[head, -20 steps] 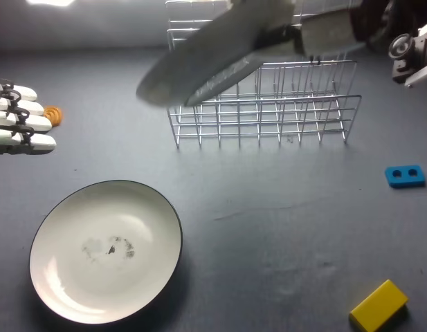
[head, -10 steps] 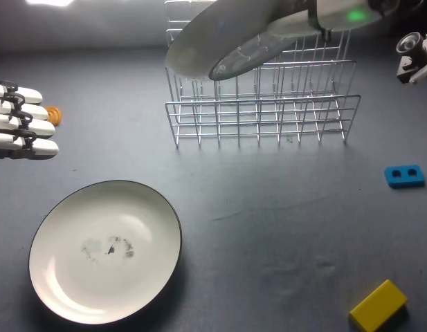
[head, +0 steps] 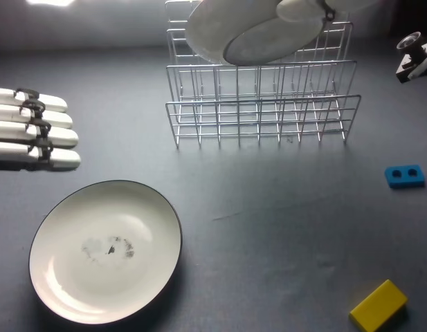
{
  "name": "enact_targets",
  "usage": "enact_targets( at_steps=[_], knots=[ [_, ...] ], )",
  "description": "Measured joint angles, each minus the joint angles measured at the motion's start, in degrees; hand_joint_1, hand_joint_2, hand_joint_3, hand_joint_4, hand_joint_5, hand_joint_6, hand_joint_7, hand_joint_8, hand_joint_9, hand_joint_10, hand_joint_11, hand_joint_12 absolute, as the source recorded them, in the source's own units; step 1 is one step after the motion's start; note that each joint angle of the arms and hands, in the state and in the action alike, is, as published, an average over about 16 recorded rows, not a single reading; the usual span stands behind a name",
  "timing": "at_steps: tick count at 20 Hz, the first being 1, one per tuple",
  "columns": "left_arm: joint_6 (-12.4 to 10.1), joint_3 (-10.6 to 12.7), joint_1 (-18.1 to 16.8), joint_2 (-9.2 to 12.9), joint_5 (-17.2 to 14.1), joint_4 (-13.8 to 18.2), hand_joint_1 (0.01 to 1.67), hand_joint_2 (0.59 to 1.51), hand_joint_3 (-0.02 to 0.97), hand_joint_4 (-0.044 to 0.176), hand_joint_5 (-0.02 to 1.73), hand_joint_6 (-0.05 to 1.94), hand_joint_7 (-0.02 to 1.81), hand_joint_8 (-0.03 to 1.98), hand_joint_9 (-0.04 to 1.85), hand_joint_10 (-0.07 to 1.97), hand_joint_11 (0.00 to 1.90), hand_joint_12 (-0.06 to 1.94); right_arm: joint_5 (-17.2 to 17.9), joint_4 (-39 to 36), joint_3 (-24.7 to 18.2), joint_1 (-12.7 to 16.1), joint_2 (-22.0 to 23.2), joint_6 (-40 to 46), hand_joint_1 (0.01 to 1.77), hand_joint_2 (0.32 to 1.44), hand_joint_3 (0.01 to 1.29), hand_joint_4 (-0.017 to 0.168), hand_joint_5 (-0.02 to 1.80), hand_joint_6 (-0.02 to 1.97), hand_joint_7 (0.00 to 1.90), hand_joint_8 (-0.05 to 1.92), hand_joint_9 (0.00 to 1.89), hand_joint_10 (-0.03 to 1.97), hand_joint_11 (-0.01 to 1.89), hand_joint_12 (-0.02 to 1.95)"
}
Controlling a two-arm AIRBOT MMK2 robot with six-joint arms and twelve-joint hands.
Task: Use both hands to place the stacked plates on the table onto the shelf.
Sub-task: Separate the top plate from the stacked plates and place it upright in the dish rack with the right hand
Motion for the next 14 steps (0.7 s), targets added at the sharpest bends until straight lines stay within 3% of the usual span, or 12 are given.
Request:
enact_targets(
  at_steps=[7,14],
  knots=[
    [0.25,-1.72,-0.28,-0.24,-0.09,3.68,0.02,1.139,0.008,0.000,0.07,0.01,0.04,0.00,0.02,0.01,0.02,0.01,-4.18,3.88,2.41,1.12,-1.46,0.23,1.22,0.99,0.01,0.029,1.03,0.81,1.10,0.78,1.23,0.00,0.79,0.95],
    [0.53,-3.41,0.63,-0.87,4.37,6.80,0.02,1.140,0.008,0.000,0.07,0.01,0.03,0.00,0.02,0.01,0.02,0.01,-6.80,6.54,5.45,1.68,-3.54,0.17,1.22,0.99,0.01,0.029,1.02,0.81,1.10,0.78,1.23,0.00,0.78,0.94]
  ],
)
